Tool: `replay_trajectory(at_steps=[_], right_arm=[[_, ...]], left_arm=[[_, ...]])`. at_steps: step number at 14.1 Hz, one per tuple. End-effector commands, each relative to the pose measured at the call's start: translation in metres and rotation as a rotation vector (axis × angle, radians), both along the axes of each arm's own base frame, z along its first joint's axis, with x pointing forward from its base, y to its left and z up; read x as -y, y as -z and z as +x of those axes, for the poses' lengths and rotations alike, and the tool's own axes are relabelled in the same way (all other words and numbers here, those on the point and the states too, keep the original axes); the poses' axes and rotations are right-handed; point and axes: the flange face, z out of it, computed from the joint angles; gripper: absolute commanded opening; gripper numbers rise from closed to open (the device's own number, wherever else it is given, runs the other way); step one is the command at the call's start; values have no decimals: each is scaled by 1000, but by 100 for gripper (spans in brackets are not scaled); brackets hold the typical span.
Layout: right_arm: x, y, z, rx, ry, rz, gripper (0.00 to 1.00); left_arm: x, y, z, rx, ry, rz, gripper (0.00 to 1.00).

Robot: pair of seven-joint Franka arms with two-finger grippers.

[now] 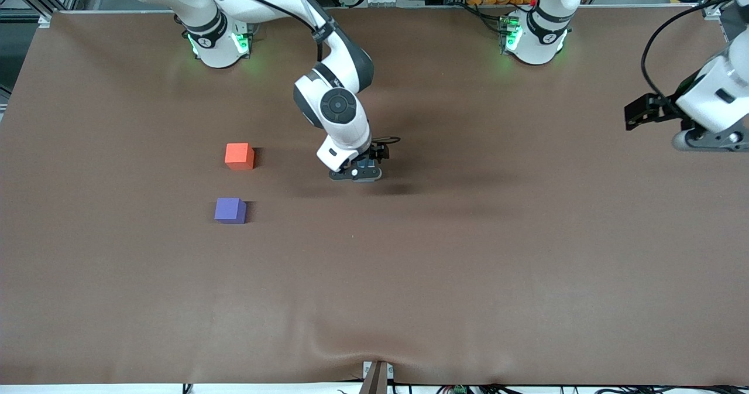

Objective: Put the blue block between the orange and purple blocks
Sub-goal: 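Grasp the blue cube with the right gripper while the left gripper withdraws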

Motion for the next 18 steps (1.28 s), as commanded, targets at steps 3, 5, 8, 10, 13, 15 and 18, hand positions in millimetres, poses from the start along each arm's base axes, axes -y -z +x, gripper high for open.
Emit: replay_trajectory(at_steps=[3,5,8,10,13,15,18], right_arm=[[-1,21,-2,2,24,-18,94],[5,21,3,-3,33,-26,12],[25,-18,24,-29,84,-38,0],[74,-82,55,-89,137,-57,0],[173,-156,83,-159,58,-42,0],[245,-177,92,-179,-1,-13,0],[317,-160,87,-207,-39,4,0]], left_arm=[[11,-11,-12,11,-57,-57,100],[11,-16,-16,17,-87,-59,100],[10,-22,-21,15,-96,-59,100],[4,-22,-23,4,-114,-57,100],[-8,-31,-27,21,-107,-63,100],[-6,-32,-29,22,-59,-65,100],[-6,-35,-29,30,-31,-60,100]])
